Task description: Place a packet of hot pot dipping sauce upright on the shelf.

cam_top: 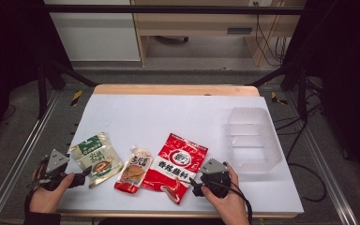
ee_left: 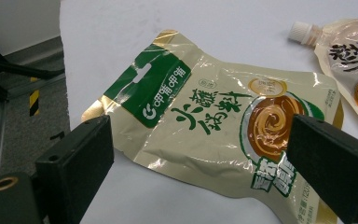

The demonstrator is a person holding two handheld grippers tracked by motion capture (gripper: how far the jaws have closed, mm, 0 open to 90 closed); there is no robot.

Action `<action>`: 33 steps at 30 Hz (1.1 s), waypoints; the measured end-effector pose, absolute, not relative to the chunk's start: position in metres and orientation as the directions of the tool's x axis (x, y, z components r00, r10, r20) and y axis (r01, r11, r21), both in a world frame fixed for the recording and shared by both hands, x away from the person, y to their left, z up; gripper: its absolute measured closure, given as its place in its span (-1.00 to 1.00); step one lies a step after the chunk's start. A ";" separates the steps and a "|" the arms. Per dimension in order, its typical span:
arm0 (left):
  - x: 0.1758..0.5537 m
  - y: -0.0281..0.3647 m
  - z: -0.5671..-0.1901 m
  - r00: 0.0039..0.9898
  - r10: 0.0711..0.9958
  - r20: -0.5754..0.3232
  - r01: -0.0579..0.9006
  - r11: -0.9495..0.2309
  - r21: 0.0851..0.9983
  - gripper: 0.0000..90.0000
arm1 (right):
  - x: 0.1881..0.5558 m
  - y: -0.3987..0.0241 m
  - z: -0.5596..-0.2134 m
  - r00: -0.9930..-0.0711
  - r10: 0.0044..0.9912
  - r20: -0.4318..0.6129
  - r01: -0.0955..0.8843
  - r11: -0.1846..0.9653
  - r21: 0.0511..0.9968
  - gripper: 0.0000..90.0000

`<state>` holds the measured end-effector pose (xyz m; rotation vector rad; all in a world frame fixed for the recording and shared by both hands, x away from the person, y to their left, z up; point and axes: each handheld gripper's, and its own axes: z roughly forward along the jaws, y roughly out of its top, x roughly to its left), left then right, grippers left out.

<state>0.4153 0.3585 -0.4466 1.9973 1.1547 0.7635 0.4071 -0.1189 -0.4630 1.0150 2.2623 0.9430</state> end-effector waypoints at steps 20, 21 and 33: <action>0.426 0.371 -0.447 0.386 0.908 0.163 0.431 -0.334 0.838 -0.87 | 0.406 -0.116 -0.463 -0.611 0.777 -0.153 0.453 0.502 0.737 -0.81; 0.426 0.371 -0.447 0.386 0.908 0.163 0.431 -0.334 0.838 -0.87 | 0.406 -0.116 -0.463 -0.611 0.777 -0.153 0.453 0.502 0.737 -0.81; 0.440 0.392 -0.455 0.364 0.920 0.147 0.458 -0.314 0.832 -0.78 | 0.404 -0.115 -0.462 -0.623 0.766 -0.159 0.441 0.512 0.737 -0.82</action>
